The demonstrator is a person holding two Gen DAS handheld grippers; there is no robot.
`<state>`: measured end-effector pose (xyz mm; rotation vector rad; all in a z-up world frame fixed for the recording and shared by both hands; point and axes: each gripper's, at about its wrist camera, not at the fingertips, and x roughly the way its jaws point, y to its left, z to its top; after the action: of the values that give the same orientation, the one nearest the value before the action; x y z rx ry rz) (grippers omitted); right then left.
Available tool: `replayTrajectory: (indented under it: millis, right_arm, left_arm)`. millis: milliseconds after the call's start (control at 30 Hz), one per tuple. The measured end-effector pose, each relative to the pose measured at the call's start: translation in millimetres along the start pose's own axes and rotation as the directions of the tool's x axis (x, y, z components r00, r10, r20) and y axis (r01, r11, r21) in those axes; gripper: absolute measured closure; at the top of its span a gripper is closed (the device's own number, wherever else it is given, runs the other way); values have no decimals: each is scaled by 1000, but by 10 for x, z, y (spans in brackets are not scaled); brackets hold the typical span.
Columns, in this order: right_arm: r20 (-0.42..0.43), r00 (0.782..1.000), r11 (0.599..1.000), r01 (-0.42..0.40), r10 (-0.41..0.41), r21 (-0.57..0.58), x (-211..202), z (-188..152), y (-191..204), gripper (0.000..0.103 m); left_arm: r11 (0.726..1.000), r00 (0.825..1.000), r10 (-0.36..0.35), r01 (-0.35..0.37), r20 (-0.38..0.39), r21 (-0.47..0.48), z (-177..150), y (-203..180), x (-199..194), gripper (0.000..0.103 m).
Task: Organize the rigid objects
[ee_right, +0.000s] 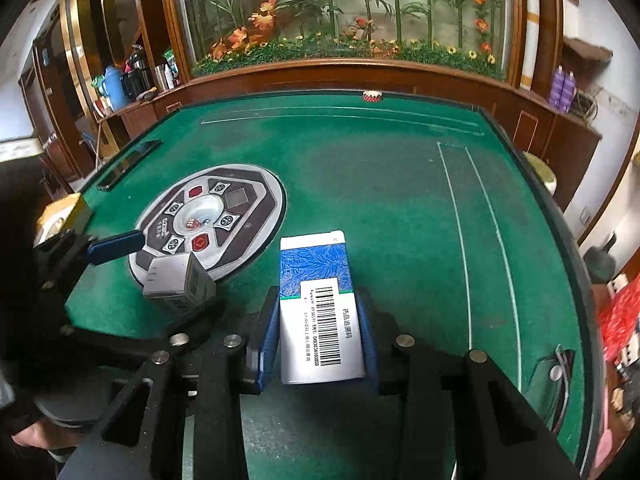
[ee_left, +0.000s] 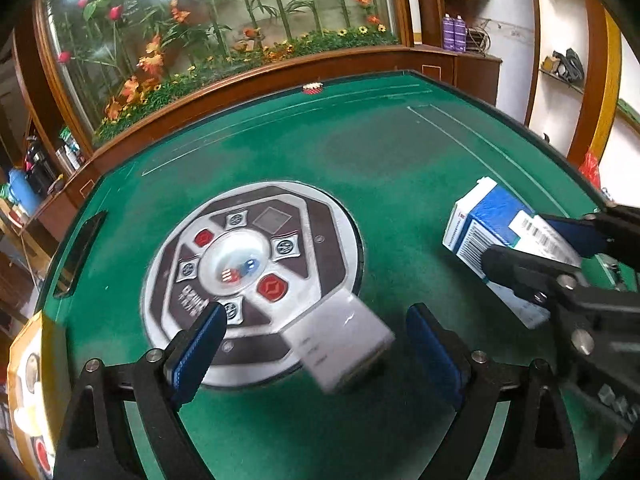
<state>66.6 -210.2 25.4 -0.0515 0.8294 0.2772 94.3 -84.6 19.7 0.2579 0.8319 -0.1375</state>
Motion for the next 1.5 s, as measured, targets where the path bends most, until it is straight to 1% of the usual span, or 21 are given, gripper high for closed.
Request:
replayTrajectory:
  millis: [33,100,133,167,200,433,800,933,1067,1267,1500]
  right_arm:
    - [1,1000,1000,3,-3,-4,0,1,8,69]
    - [1,1000,1000,6,-6,-7,-6,-1,10,69]
    - [2,1000,1000,7,-7,-5,-8,0,11,69]
    - [5,1000,1000,6,-6,-3,-16,1,10,69]
    - [6,1000,1000,8,-8,-3,-10,13,12,69]
    - [21,999,1000,27,-26,-14,-36,-3,30,69]
    - [86,993,991,89,-81,-95,-126,-29,210,69]
    - [127,985,984,129,-114,-121,-190,-36,277,69]
    - [161,978,978,155,-132,-139,-258,-45,336,69]
    - [193,970,971,180,-148,-160,-298,-50,390,69]
    - [233,956,958,223,-179,-179,-350,-68,441,69]
  left_arm:
    - [1000,1000,2,-2,-5,0,-3,-6,29,13]
    - [1000,1000,-10,10,-24,-2,-26,-34,84,33]
    - [1000,1000,-27,27,-16,-8,-33,-31,76,38]
    - [999,999,-29,29,-16,-14,-36,-21,76,47]
    - [999,999,-33,32,-19,-16,-42,-20,70,52]
    - [999,1000,-16,15,-10,-33,-116,57,-32,52]
    - [997,996,38,-33,76,-71,-207,181,-367,52]
    - [996,995,40,-32,88,-89,-255,234,-426,52]
    - [994,994,55,-46,97,-96,-292,237,-460,52]
    - [994,993,60,-50,99,-100,-314,258,-448,52]
    - [994,993,62,-51,101,-101,-315,248,-424,52]
